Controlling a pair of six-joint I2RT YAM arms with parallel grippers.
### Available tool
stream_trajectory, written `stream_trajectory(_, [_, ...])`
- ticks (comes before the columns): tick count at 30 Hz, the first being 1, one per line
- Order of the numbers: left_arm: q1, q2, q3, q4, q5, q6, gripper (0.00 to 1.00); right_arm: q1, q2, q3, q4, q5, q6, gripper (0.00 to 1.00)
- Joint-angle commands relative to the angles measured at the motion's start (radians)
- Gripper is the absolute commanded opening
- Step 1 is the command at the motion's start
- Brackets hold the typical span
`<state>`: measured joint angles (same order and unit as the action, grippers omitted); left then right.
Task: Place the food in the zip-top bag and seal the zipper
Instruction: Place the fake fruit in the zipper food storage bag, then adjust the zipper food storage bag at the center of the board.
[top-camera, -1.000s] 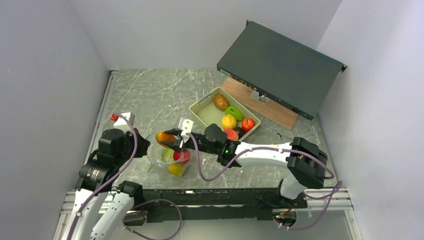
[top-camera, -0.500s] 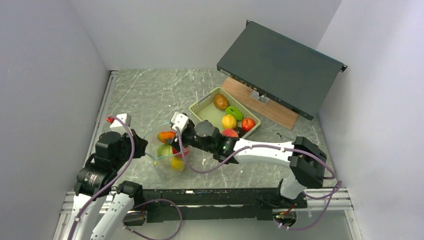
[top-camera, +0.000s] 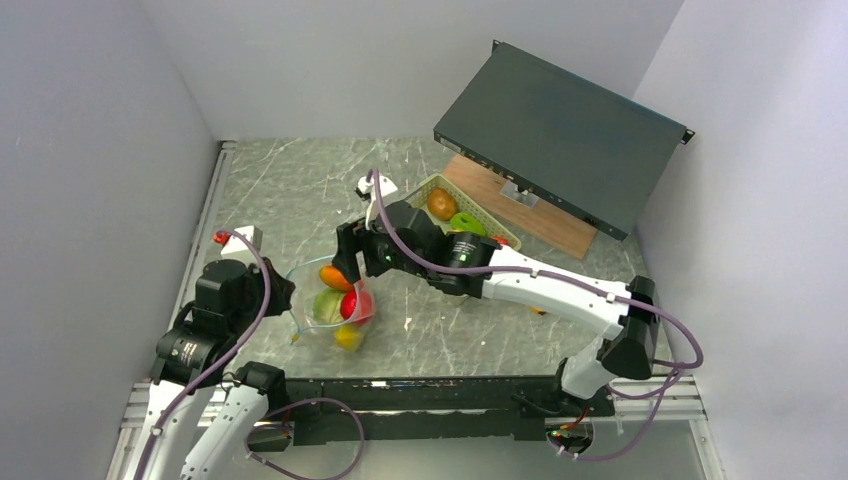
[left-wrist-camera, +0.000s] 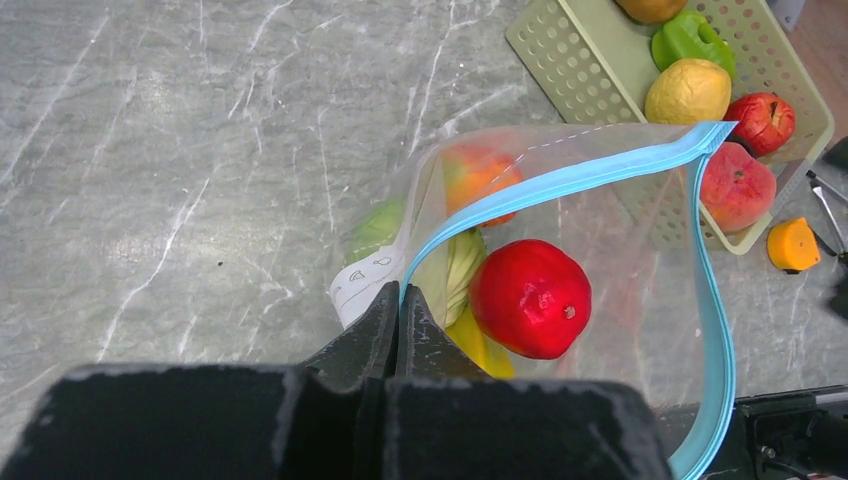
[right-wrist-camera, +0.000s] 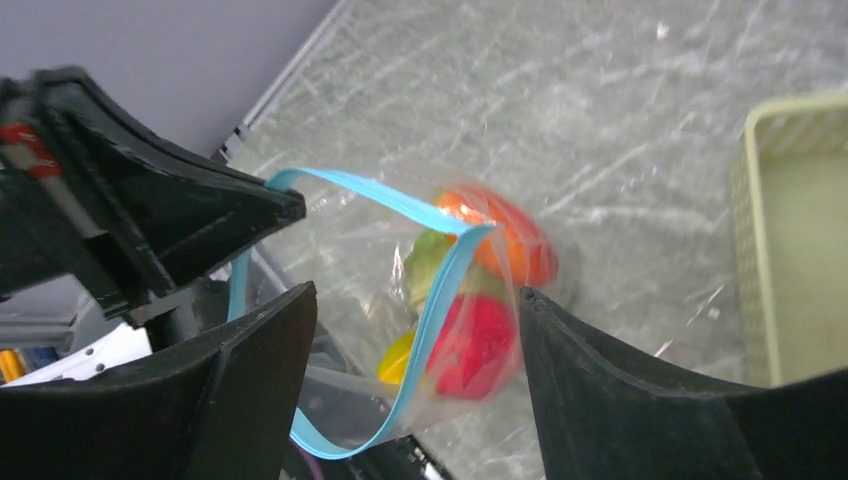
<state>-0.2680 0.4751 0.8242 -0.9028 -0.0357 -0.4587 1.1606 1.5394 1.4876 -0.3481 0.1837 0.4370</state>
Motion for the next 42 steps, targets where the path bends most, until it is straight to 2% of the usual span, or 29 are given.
stream_trajectory(1, [0.001,0.017,0.032,0.020,-0.001,-0.030,0.00,0.003,0.053,0.016,-0.144,0.020,0.228,0.69])
stream_trajectory(3, [0.001,0.026,0.032,0.025,0.014,-0.040,0.00,0.013,0.063,0.000,-0.144,0.030,0.244,0.61])
stream_trajectory(6, [0.001,0.032,0.031,0.031,0.026,-0.050,0.00,0.052,0.082,-0.019,-0.165,0.107,0.257,0.58])
stream_trajectory(7, [0.002,0.032,0.033,0.031,0.026,-0.053,0.00,0.062,0.085,-0.030,-0.164,0.121,0.264,0.53])
stream_trajectory(11, [0.001,0.048,0.072,0.044,0.071,-0.069,0.00,0.088,0.084,-0.012,-0.137,0.164,0.245,0.22])
stream_trajectory(13, [0.002,0.091,0.168,0.012,0.113,-0.067,0.00,0.098,0.069,0.032,-0.099,0.172,0.200,0.00])
stream_trajectory(16, [0.001,0.160,0.358,-0.078,0.165,-0.070,0.00,0.104,0.066,0.133,-0.102,0.178,0.157,0.00])
stream_trajectory(18, [0.001,0.170,0.414,-0.102,0.191,-0.080,0.00,0.103,0.062,0.163,-0.087,0.158,0.146,0.00])
stream_trajectory(20, [0.002,0.144,0.381,-0.102,0.190,-0.103,0.00,0.101,0.055,0.148,-0.050,0.126,0.149,0.00])
stream_trajectory(23, [0.001,0.083,0.204,-0.068,0.173,-0.126,0.00,0.094,0.059,0.083,0.017,0.091,0.166,0.00])
stream_trajectory(27, [0.002,0.085,0.059,-0.074,0.076,-0.139,0.00,0.058,0.097,0.020,0.079,0.056,0.167,0.00])
stream_trajectory(29, [0.002,0.129,0.060,-0.077,0.058,-0.134,0.00,0.040,0.140,0.055,0.072,0.030,0.134,0.00])
stream_trajectory(31, [0.001,0.178,0.128,-0.106,0.059,-0.132,0.00,0.036,0.192,0.147,0.007,0.022,0.071,0.00])
stream_trajectory(36, [0.001,0.158,0.272,-0.122,0.144,-0.148,0.00,0.039,0.155,0.268,-0.072,0.022,0.034,0.00])
stream_trajectory(39, [0.001,0.097,0.232,-0.071,0.218,-0.179,0.00,0.040,0.102,0.249,-0.061,-0.007,0.098,0.00])
stream_trajectory(42, [0.001,0.059,0.107,-0.046,0.198,-0.207,0.00,0.043,0.058,0.117,0.047,-0.032,0.148,0.00])
